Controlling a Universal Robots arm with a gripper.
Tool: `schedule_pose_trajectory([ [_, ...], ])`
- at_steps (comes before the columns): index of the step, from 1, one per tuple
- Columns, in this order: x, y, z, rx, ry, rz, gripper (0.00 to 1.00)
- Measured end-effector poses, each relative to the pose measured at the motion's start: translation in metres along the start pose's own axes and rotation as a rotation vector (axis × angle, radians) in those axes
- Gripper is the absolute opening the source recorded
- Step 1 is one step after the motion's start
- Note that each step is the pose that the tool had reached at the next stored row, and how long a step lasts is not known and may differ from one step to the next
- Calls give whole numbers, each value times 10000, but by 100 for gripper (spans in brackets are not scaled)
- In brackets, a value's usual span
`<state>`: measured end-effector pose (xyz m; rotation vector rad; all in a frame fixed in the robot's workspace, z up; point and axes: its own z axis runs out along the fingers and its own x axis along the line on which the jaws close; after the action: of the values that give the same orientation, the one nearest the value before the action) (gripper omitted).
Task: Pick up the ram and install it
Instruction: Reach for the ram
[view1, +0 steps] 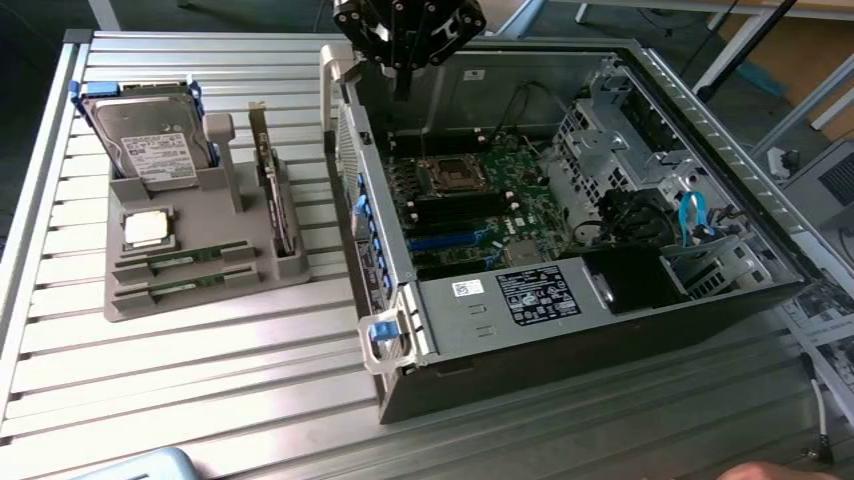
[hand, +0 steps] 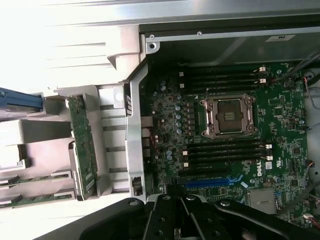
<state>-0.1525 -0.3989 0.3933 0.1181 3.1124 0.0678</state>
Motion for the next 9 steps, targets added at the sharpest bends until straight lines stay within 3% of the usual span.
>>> schedule_pose_trajectory([
  [9, 167, -13, -5, 1, 0, 0, 11],
])
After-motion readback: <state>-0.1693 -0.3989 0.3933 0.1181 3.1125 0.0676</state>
